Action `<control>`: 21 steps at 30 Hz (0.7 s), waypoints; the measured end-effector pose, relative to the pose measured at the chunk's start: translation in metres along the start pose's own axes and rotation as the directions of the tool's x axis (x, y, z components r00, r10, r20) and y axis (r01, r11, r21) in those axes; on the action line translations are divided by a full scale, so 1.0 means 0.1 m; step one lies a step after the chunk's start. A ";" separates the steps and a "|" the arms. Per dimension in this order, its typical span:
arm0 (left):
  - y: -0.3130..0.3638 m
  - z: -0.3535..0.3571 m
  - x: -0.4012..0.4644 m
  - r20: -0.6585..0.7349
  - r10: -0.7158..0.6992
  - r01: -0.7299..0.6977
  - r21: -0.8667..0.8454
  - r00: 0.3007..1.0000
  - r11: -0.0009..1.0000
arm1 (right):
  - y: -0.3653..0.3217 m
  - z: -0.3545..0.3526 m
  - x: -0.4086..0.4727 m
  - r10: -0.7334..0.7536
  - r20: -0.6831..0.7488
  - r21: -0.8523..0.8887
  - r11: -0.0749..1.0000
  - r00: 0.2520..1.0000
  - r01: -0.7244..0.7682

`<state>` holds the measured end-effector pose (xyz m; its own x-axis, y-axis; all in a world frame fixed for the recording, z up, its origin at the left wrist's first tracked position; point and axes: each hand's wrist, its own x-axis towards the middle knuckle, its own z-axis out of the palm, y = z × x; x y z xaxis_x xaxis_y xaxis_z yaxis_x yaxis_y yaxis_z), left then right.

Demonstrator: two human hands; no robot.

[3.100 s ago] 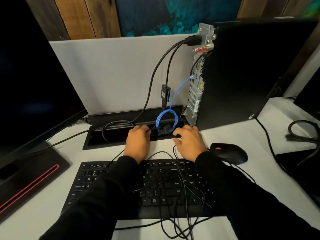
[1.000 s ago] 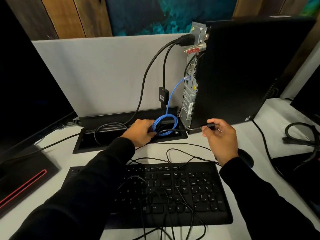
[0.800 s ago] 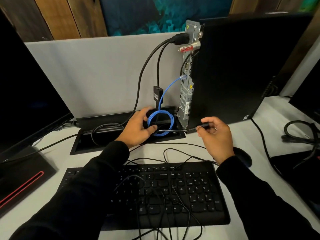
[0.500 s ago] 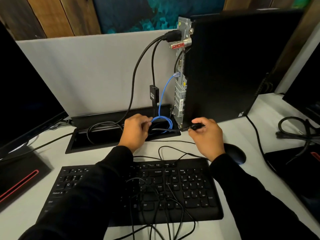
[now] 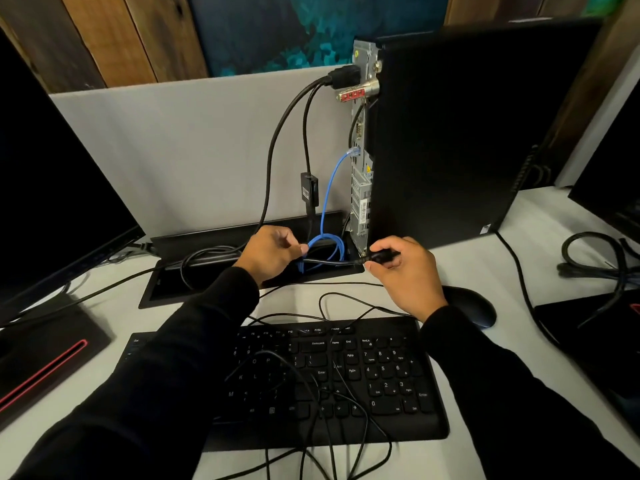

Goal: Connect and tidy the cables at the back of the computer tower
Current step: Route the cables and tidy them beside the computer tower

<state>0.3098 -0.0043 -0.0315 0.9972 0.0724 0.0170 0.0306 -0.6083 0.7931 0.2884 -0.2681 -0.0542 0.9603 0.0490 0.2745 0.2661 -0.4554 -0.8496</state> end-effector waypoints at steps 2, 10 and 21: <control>0.04 -0.02 0.04 0.024 0.022 -0.022 0.021 0.999 1.000 | 0.00 0.00 0.01 -0.007 0.013 0.004 1.000 1.000 0.007; 0.02 0.08 0.10 0.104 0.036 -0.069 0.335 0.994 0.940 | 0.07 0.07 0.03 -0.043 0.066 -0.033 0.998 0.997 0.045; -0.15 0.11 0.18 0.022 -0.200 0.186 0.274 0.980 0.943 | 0.06 0.11 0.03 -0.082 0.050 -0.095 0.992 0.995 0.086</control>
<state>0.3279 -0.0024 -0.0498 0.9722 0.1750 -0.1554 0.2333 -0.7772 0.5844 0.2941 -0.2605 -0.0632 0.9383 0.1302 0.3204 0.3388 -0.5318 -0.7762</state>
